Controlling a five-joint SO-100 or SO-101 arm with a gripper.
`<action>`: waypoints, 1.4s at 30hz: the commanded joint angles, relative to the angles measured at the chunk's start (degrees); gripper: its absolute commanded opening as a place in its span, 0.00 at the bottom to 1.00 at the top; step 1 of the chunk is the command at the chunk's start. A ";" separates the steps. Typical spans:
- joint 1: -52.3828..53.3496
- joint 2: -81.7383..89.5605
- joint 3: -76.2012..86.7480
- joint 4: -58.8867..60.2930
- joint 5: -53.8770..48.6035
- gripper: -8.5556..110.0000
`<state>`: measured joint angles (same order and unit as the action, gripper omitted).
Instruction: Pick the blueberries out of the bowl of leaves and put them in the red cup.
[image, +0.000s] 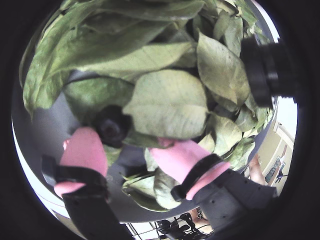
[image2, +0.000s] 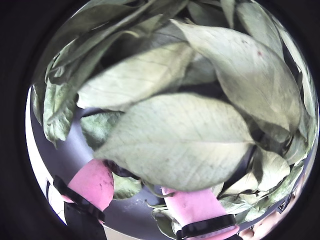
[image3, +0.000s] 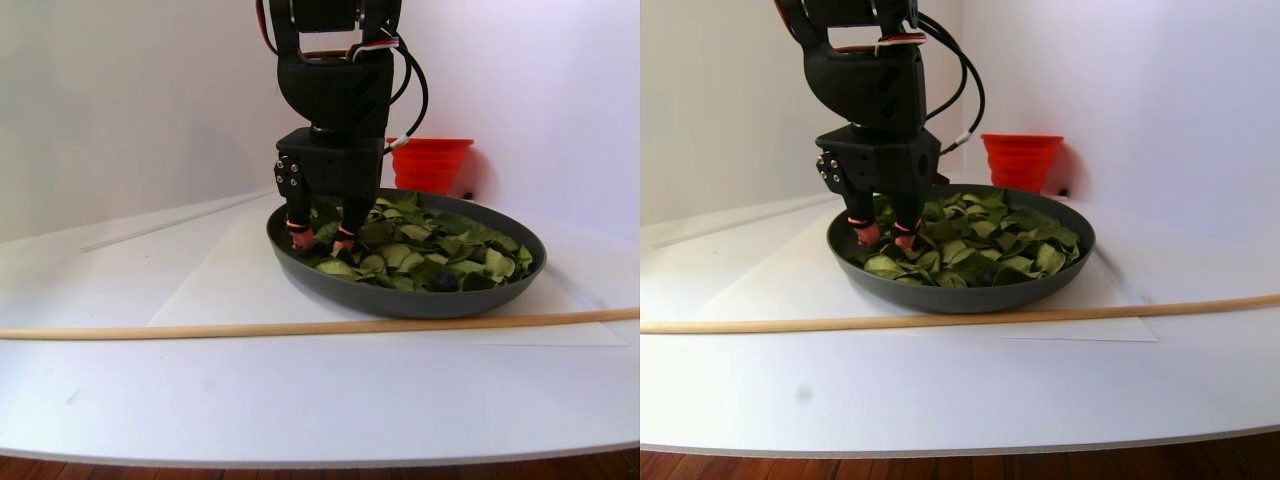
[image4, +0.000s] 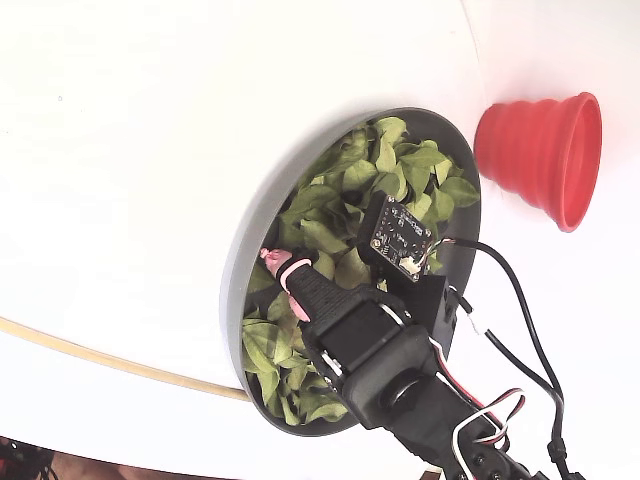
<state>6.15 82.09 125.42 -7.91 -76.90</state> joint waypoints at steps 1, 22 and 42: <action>0.00 4.66 -1.85 0.00 0.26 0.23; 0.88 1.14 -3.34 -0.97 -0.09 0.23; 0.53 -1.58 -1.32 -3.34 -0.09 0.20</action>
<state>6.15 80.33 124.01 -10.55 -76.73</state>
